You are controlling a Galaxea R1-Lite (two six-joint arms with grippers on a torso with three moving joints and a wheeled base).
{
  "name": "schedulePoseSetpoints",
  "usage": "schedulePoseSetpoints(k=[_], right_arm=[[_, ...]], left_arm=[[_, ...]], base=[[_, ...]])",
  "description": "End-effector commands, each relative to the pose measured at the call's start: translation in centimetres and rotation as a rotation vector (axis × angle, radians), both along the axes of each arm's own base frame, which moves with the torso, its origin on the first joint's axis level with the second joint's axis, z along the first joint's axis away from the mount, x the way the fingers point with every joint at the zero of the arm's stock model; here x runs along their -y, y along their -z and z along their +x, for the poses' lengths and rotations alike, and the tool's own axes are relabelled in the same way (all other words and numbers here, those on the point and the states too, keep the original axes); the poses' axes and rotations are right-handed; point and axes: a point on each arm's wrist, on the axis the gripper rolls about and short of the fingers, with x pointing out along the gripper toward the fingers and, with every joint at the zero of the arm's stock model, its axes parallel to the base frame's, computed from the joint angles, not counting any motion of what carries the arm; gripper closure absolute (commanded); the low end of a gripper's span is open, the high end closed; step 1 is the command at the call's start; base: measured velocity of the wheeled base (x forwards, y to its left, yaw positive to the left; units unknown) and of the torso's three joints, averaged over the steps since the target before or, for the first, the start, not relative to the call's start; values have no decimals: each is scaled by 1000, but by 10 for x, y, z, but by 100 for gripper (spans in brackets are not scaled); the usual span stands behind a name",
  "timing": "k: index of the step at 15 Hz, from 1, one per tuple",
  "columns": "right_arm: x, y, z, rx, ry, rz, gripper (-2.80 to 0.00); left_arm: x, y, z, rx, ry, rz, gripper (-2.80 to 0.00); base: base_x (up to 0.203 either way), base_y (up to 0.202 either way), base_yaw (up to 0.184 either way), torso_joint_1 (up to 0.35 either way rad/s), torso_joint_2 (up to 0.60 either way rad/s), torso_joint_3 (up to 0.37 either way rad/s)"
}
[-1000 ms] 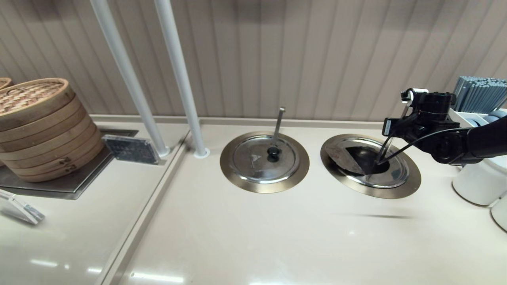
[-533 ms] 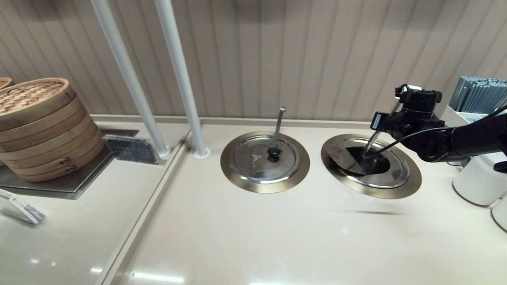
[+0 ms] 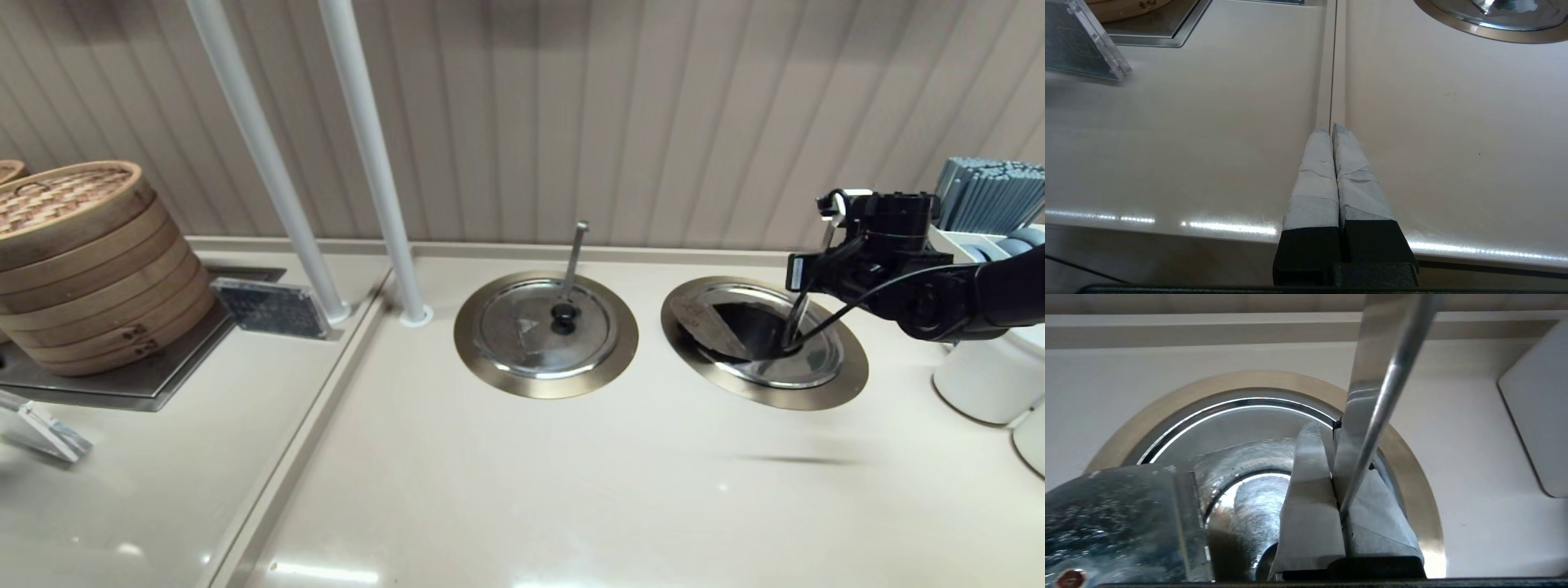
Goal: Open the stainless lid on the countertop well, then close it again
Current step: Stir with a spoon
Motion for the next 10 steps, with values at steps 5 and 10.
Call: schedulePoseSetpoints(k=[5,10], right_arm=[[-3,6,25,101,81,88,0],[-27,-25,-9,124,-44,138,0]], left_arm=[[0,0,0,-1,0,0,0],[0,0,0,-1,0,1,0]], base=[[0,0,0,0,0,0],[0,0,0,0,0,0]])
